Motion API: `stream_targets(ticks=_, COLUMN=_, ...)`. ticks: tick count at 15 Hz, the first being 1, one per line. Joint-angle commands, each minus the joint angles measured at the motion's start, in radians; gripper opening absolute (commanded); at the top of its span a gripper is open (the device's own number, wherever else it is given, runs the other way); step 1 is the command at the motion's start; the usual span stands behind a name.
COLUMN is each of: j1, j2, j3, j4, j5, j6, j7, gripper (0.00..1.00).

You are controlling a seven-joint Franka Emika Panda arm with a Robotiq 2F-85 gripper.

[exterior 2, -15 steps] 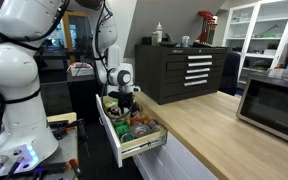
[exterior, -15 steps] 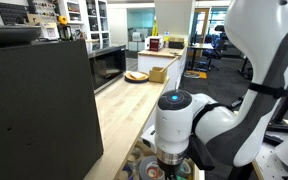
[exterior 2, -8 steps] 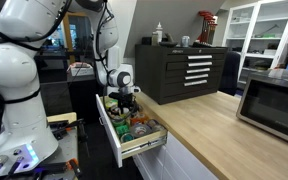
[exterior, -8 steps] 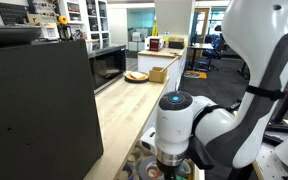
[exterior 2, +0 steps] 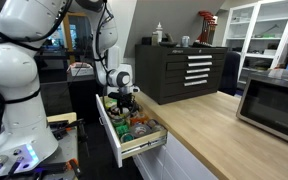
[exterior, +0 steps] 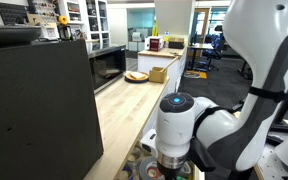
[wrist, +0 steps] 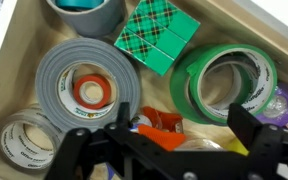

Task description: Remove the green tape from the drawer and put it on the counter

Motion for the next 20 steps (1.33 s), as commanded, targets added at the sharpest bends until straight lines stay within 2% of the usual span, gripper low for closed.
stream_targets(ticks=1, j1=0.044, j2=0.01, j3=-0.013, j4=0.005, j5=-0.009, j6=0.003, j7=0.0, gripper=1.0)
stream_targets(ticks=3, j1=0.062, j2=0.013, j3=-0.012, j4=0.004, j5=-0.012, j6=0.003, j7=0.002, gripper=1.0)
stream_targets(ticks=11, j1=0.159, j2=0.082, j3=-0.08, j4=0.027, j5=-0.078, j6=0.03, j7=0.017, gripper=1.0)
stream_targets(ticks=15, j1=0.173, j2=0.122, j3=-0.103, j4=0.058, j5=-0.09, j6=0.052, j7=0.011, gripper=1.0)
stream_targets(ticks=20, j1=0.165, j2=0.157, j3=-0.116, j4=0.081, j5=-0.071, j6=0.145, j7=-0.01, gripper=1.0)
